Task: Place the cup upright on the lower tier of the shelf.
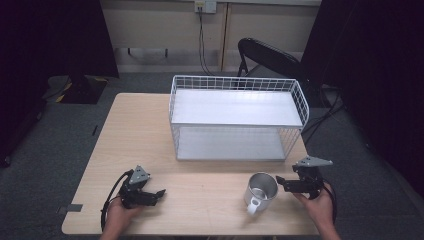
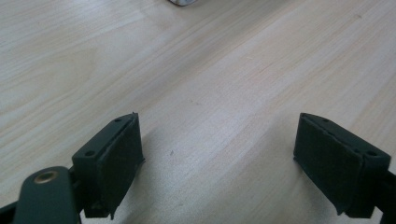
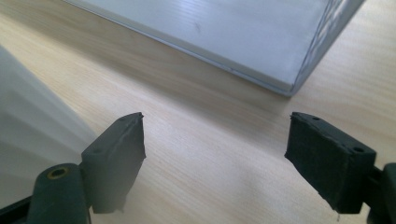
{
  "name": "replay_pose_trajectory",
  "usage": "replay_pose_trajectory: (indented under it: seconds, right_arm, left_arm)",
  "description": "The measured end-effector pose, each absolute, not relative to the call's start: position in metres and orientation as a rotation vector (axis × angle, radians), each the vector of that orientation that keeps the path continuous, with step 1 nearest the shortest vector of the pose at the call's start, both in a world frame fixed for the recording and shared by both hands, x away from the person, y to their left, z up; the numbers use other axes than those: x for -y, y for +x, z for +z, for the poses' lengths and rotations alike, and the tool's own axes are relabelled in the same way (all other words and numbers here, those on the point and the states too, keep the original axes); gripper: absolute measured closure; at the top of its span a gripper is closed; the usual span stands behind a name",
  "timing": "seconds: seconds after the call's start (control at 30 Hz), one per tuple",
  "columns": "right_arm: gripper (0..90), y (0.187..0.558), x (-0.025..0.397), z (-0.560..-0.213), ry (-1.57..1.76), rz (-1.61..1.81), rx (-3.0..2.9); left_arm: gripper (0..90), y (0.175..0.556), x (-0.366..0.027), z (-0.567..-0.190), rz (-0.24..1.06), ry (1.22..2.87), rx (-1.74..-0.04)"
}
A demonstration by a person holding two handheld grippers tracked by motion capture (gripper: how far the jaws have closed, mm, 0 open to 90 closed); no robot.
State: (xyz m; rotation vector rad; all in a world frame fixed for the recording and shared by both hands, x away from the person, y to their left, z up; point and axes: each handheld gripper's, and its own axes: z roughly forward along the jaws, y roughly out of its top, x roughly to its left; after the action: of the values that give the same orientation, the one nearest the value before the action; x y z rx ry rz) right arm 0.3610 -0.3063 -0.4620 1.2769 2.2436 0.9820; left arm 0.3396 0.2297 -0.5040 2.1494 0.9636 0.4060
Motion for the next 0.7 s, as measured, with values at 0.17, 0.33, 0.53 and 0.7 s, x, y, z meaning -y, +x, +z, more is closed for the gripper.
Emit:
replay_pose_trajectory:
  seconds: [0.17, 0.33, 0.53, 0.7]
  right_arm:
    - [18.5, 0.361, 0.301, -0.449, 1.243, 0.990, -2.265]
    - [18.7, 0.363, 0.298, -0.442, 1.237, 1.003, -2.274]
    - [18.7, 0.365, 0.297, -0.429, 1.221, 1.011, -2.276]
    - [19.0, 0.365, 0.297, -0.418, 1.208, 1.015, -2.272]
  left_arm:
    - [14.9, 0.339, -0.230, -0.504, 0.411, 2.151, -0.965]
    - [14.9, 0.339, -0.230, -0.504, 0.411, 2.150, -0.969]
    - [14.9, 0.339, -0.230, -0.504, 0.417, 2.154, -0.966]
    - [14.9, 0.339, -0.230, -0.504, 0.416, 2.154, -0.966]
